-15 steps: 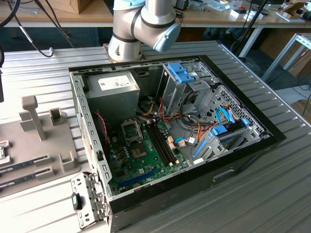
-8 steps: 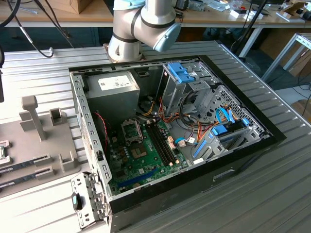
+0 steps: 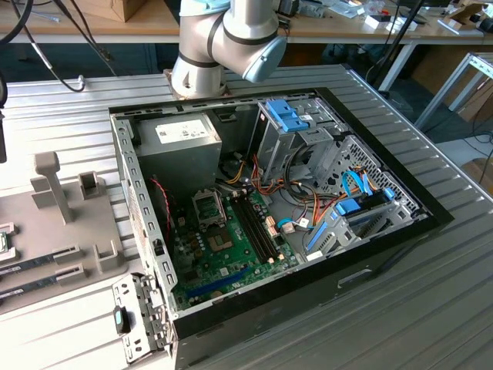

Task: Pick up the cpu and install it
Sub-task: 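Pick up the cpu and move it towards the insertion slot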

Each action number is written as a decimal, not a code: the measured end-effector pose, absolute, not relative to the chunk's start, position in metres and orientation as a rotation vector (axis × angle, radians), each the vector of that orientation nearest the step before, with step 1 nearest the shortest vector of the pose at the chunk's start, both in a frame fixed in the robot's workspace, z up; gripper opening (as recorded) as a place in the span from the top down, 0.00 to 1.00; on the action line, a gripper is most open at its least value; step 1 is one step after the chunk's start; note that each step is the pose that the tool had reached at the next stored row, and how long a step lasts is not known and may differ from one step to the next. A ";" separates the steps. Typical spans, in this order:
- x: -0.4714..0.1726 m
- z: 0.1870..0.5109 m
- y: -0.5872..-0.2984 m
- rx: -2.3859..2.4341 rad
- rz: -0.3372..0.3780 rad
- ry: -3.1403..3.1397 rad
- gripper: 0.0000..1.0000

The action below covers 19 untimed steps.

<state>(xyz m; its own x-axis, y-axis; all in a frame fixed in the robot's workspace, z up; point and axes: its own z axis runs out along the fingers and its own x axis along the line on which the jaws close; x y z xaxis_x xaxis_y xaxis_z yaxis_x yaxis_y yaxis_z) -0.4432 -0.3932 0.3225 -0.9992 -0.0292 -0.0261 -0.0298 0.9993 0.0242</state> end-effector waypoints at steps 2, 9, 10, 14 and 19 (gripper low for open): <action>-0.443 0.322 -0.393 -0.046 0.038 3.115 0.40; -0.443 0.320 -0.392 -0.046 0.038 3.115 0.40; -0.443 0.320 -0.392 -0.046 0.038 3.115 0.40; -0.444 0.319 -0.391 -0.046 0.038 3.115 0.40; -0.444 0.318 -0.391 -0.046 0.038 3.115 0.40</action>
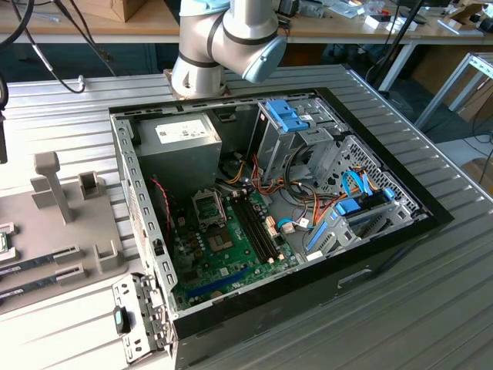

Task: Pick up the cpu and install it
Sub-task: 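Pick up the cpu and move it towards the insertion slot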

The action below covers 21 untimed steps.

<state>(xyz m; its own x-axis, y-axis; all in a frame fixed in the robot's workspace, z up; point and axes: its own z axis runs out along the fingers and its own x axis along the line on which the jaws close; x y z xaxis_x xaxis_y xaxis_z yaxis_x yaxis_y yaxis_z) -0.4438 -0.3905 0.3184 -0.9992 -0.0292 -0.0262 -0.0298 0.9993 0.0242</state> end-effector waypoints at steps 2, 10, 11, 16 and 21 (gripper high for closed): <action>-0.444 0.318 -0.390 -0.046 0.039 3.115 0.40; -0.444 0.316 -0.387 -0.046 0.038 3.115 0.40; -0.444 0.316 -0.387 -0.046 0.038 3.115 0.40; -0.444 0.315 -0.385 -0.046 0.038 3.115 0.40; -0.444 0.314 -0.383 -0.046 0.038 3.115 0.40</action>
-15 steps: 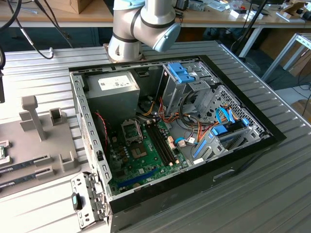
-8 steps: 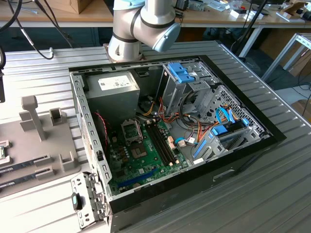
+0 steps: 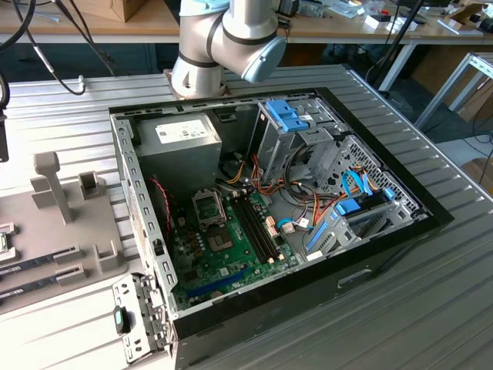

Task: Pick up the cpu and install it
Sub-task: 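Pick up the cpu and move it towards the insertion slot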

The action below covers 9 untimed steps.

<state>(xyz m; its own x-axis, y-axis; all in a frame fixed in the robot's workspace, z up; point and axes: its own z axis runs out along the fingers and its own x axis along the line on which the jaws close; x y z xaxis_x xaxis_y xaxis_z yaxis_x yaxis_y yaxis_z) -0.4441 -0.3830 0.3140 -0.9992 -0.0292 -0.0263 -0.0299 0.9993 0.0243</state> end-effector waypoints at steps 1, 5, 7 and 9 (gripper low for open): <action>-0.444 0.314 -0.383 -0.046 0.038 3.115 0.40; -0.444 0.313 -0.381 -0.046 0.038 3.115 0.40; -0.444 0.313 -0.380 -0.046 0.038 3.115 0.40; -0.444 0.312 -0.379 -0.046 0.038 3.115 0.40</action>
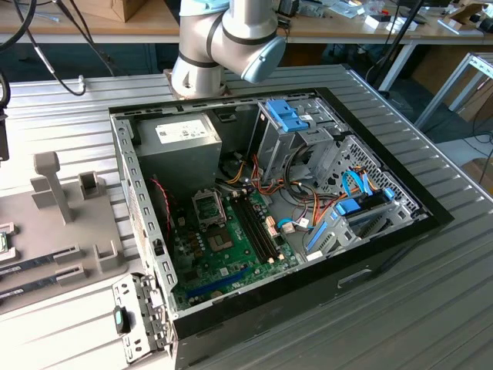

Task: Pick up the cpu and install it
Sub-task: 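Pick up the cpu and move it towards the insertion slot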

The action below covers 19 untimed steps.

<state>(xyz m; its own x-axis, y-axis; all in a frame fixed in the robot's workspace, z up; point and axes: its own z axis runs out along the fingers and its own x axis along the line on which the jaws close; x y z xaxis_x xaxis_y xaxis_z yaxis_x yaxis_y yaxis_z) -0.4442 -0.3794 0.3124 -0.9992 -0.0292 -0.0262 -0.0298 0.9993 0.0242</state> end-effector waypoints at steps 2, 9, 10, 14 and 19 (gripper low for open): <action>-0.444 0.312 -0.379 -0.046 0.038 3.115 0.40; -0.444 0.311 -0.375 -0.046 0.038 3.115 0.40; -0.444 0.311 -0.375 -0.046 0.038 3.115 0.40; -0.444 0.310 -0.374 -0.046 0.038 3.115 0.40; -0.444 0.309 -0.372 -0.046 0.038 3.115 0.40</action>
